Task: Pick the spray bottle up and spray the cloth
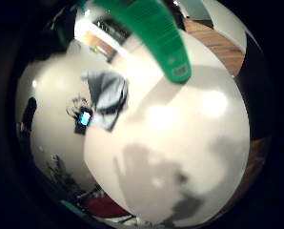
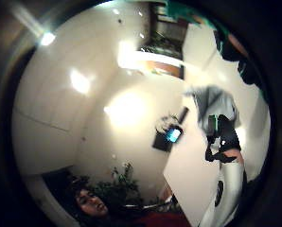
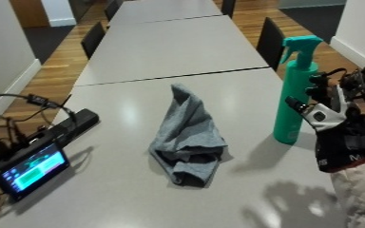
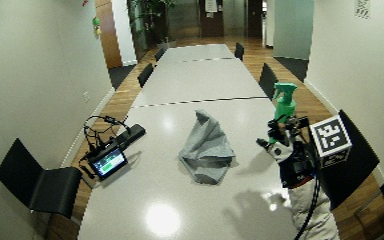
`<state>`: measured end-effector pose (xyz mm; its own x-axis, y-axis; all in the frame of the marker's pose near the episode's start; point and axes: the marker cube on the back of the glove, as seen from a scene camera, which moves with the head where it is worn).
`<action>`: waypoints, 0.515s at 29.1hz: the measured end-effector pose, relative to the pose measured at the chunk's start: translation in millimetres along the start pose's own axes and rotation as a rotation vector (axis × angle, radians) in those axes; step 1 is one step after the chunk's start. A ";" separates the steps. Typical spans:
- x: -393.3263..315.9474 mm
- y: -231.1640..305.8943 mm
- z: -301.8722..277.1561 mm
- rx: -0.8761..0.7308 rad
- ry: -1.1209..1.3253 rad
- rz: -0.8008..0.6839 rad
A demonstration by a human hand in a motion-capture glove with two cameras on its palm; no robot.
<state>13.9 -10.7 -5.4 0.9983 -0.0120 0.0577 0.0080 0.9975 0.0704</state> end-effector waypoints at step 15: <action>120.9 -17.8 -60.9 0.107 -0.211 0.184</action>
<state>138.0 -25.6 -60.3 0.9480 0.1431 0.2844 -0.1896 0.9713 0.1434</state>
